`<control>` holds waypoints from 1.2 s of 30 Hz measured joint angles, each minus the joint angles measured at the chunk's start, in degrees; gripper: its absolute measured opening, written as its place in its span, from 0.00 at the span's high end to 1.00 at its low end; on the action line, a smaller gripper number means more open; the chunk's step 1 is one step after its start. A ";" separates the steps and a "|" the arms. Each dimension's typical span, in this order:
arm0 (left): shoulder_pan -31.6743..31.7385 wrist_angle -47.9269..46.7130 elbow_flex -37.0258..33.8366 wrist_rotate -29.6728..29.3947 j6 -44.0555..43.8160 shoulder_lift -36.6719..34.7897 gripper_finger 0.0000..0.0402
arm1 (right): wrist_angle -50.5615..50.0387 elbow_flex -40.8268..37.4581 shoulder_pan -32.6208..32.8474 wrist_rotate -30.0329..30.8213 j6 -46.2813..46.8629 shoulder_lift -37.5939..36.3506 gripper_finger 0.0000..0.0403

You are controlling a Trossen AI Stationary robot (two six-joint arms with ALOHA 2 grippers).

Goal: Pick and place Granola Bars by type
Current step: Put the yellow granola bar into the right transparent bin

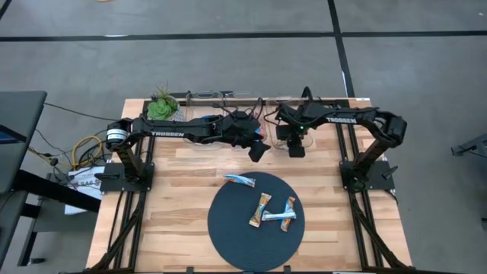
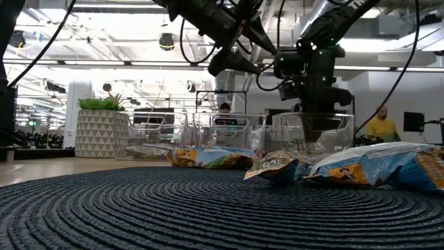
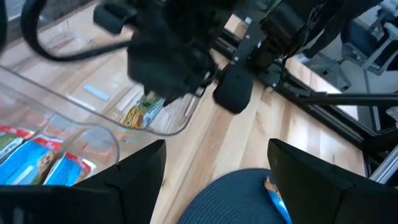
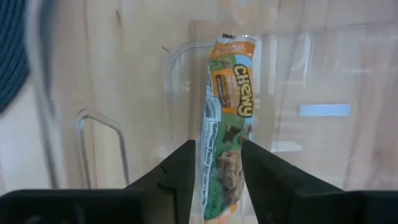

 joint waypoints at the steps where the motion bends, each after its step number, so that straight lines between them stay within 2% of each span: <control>1: 0.00 -0.46 0.00 0.00 0.00 0.00 0.32 | 0.00 0.02 0.00 0.04 0.02 -0.41 0.69; 6: 0.00 -2.61 0.00 0.00 0.97 0.00 0.32 | -2.69 2.70 -0.02 0.05 1.25 -3.20 0.68; 13: -0.36 -3.55 0.00 0.39 2.98 0.00 0.32 | -4.32 6.79 0.99 -0.56 9.82 -10.14 0.68; 18: -1.18 -3.59 0.00 0.40 4.61 0.00 0.32 | -4.54 7.58 3.81 -4.67 15.19 -17.19 0.69; 26: -2.95 -5.10 0.00 0.44 7.98 0.00 0.32 | -5.88 7.61 14.94 -6.67 20.97 -25.45 0.68; 30: -4.37 -5.09 0.00 0.48 10.45 0.00 0.32 | -6.12 7.60 21.87 -7.45 21.91 -26.54 0.68; 36: -7.01 -6.79 0.00 0.35 13.12 -0.07 0.32 | -7.21 7.61 30.27 -7.42 28.86 -25.87 0.69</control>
